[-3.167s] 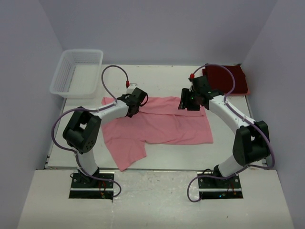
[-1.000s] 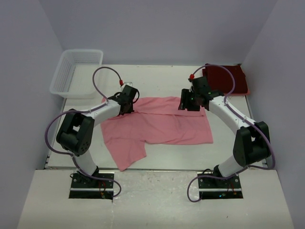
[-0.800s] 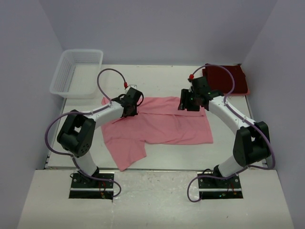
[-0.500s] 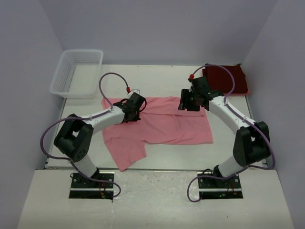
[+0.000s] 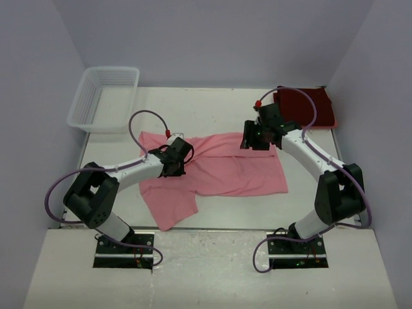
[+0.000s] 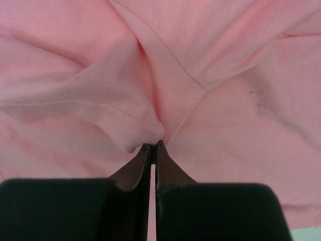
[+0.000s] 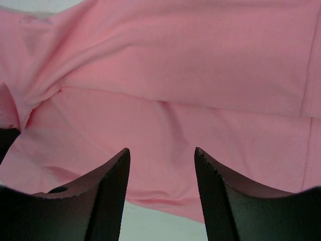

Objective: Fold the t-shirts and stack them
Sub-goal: Fold the flattened tshirt in 1/3 of the way

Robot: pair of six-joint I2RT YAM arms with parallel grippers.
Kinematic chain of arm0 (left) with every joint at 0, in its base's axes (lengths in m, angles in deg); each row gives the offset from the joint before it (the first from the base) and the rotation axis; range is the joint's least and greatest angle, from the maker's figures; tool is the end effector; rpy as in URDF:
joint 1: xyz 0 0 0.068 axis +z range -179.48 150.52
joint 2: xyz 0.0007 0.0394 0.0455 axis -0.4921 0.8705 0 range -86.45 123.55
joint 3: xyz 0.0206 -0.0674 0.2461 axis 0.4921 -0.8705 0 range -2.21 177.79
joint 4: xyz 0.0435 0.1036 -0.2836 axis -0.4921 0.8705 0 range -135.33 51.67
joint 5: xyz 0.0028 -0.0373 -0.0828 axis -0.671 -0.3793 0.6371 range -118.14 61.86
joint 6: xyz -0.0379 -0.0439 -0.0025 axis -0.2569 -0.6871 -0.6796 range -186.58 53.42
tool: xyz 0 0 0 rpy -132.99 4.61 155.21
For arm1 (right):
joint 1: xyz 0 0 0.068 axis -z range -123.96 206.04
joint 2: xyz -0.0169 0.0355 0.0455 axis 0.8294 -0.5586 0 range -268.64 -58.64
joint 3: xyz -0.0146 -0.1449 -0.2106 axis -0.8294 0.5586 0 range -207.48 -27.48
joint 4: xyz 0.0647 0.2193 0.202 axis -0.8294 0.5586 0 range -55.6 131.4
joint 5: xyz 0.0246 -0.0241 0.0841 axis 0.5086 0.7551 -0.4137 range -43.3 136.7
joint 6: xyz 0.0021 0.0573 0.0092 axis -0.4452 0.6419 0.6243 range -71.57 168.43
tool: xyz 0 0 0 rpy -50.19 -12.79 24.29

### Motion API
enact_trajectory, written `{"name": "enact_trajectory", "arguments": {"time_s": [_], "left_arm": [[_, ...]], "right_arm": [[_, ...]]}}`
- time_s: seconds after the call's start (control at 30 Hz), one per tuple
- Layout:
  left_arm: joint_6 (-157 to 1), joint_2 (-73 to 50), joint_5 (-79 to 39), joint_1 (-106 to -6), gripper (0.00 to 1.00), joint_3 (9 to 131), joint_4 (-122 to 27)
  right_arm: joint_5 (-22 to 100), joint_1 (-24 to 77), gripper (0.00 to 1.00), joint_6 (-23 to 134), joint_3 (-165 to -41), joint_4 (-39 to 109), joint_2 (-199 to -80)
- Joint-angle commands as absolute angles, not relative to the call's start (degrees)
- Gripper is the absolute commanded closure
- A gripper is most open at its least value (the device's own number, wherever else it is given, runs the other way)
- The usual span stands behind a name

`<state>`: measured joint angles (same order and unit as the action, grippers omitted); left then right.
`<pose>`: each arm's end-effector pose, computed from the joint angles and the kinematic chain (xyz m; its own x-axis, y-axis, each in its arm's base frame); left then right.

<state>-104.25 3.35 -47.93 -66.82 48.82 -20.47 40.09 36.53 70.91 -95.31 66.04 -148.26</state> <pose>0.2741 -0.1912 0.1232 -0.8397 -0.0827 -0.5368 -0.0782 0.9964 -0.0313 0.3562 0.1313 0.2152 -0.8511 0.1012 -0.5152 -0.0770 0.9466 0.3132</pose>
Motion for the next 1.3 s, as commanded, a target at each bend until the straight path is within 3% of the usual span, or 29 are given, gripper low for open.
{"name": "enact_trajectory", "arguments": {"time_s": [0.0, 0.13, 0.27, 0.53, 0.73, 0.87, 1.27], "left_arm": [[-105.8, 2.0, -47.0, -67.4, 1.0, 48.2, -21.7], [-105.9, 4.2, -46.8, -68.1, 0.96, 48.9, -22.9], [-107.7, 2.8, -51.5, -69.4, 0.69, 49.2, -22.8], [-108.1, -0.9, -59.3, -70.0, 0.33, 56.8, -16.4], [-103.8, 4.6, -54.6, -64.9, 0.29, 64.1, -17.4], [-101.4, 11.3, -50.1, -56.8, 0.38, 68.3, -18.7], [-98.7, 17.4, -47.0, -49.6, 0.4, 75.5, -19.7]], "right_arm": [[41.8, 36.3, 0.44, 70.9, -96.7, 65.2, -148.5], [48.7, 36.3, 0.44, 72.8, -98.9, 68.3, -151.7], [52.9, 38.3, 0.41, 73.6, -104.7, 72.6, -158.3], [51.5, 43.9, 0.35, 70.0, -123.6, 82.7, -171.0], [50.6, 49.3, 0.34, 67.9, -138.4, 90.5, -181.2], [48.9, 50.9, 0.35, 66.3, -143.0, 92.8, -185.5], [47.1, 51.9, 0.38, 64.4, -148.1, 94.4, -193.0]]}}
